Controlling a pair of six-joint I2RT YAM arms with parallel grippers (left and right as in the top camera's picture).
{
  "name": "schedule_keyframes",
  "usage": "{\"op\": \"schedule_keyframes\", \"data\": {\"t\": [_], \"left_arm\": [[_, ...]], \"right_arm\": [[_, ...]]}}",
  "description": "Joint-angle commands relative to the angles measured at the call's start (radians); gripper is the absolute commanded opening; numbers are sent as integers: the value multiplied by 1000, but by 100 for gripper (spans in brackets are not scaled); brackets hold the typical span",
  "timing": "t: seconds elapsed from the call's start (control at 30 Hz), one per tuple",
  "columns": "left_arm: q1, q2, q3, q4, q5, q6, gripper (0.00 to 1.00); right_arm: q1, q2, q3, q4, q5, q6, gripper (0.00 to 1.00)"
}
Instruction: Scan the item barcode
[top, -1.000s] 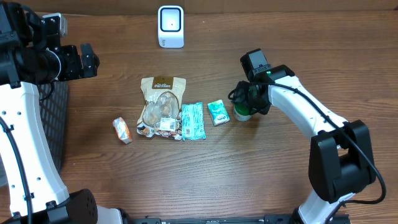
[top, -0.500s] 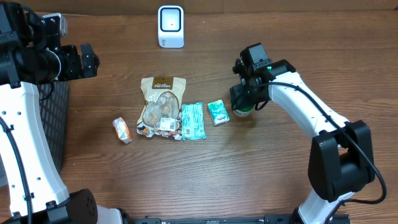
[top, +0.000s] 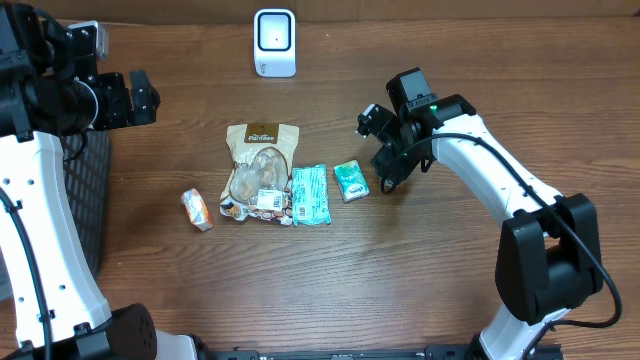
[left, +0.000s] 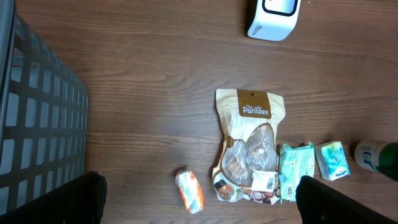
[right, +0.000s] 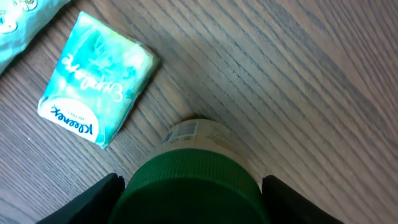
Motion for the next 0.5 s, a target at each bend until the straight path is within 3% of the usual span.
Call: {"op": "schedule_keyframes", "data": {"t": [0.0,0.13,0.23,0.47], "left_arm": [[2,7,12,1,8,19,100],[2,7,12,1,8,19,99],[2,7,12,1,8,19,100],[2,7,12,1,8,19,100]], "right_arm": [[-4,-3,31,6,-45,-34,78],[-4,-3,31,21,-71,18,87],[-5,-3,36,52,-71,167,98],[-45,-3,148,-19,-68,727,100]]}}
